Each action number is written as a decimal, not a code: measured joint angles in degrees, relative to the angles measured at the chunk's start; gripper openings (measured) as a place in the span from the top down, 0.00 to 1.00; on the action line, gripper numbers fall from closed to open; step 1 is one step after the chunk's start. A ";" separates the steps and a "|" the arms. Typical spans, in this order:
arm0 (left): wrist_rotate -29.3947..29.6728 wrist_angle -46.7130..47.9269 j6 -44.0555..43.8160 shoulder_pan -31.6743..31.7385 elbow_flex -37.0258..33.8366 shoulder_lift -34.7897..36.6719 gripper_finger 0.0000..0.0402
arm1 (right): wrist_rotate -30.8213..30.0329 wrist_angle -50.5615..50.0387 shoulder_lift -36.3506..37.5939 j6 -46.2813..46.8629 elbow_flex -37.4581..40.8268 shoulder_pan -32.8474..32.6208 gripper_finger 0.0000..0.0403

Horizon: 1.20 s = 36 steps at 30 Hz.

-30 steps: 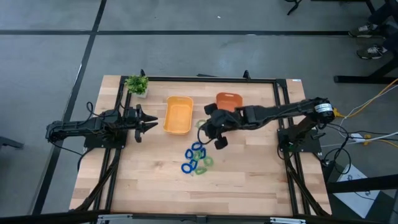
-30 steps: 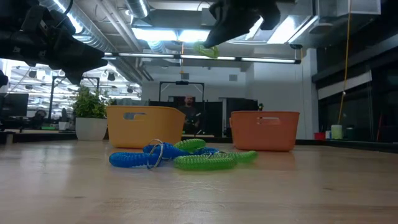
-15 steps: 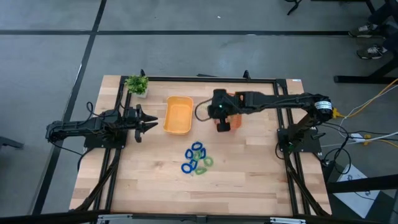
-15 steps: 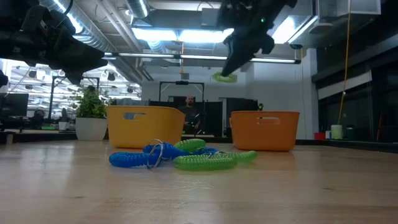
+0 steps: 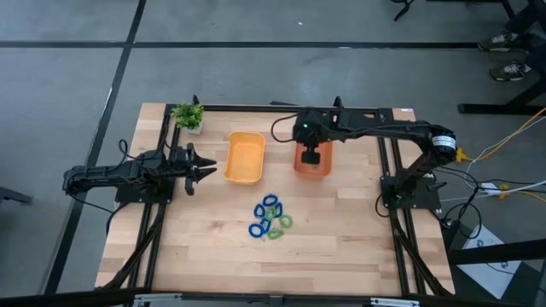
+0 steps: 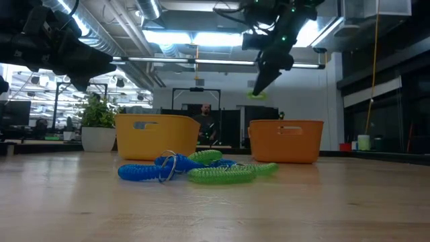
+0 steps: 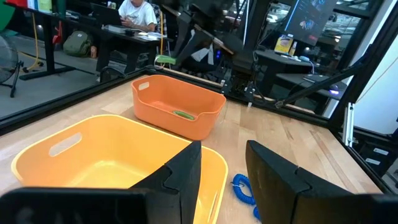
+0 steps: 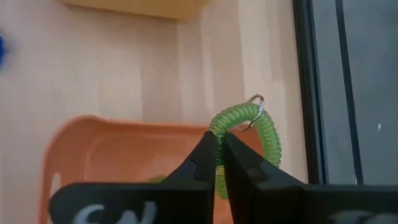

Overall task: Sort spring keychains
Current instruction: Put the green spring keychain into the orange bin

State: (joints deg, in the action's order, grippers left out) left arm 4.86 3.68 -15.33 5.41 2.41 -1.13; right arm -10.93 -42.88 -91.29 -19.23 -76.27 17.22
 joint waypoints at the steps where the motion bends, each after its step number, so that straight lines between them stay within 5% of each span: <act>1: 0.00 -0.01 0.02 0.02 0.00 0.00 0.69 | 0.01 -0.58 0.00 0.24 0.00 0.39 0.95; 26: -0.01 0.00 0.02 0.00 0.00 0.00 0.69 | 0.74 -2.57 0.00 2.77 9.50 2.14 0.95; 36: -0.02 0.00 0.02 0.00 -0.02 0.00 0.69 | 6.17 2.62 -0.02 3.78 14.68 2.11 0.95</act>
State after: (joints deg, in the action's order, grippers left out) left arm 4.84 3.68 -15.31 5.41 2.39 -1.12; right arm -4.75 -40.26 -91.30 -15.45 -61.59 19.33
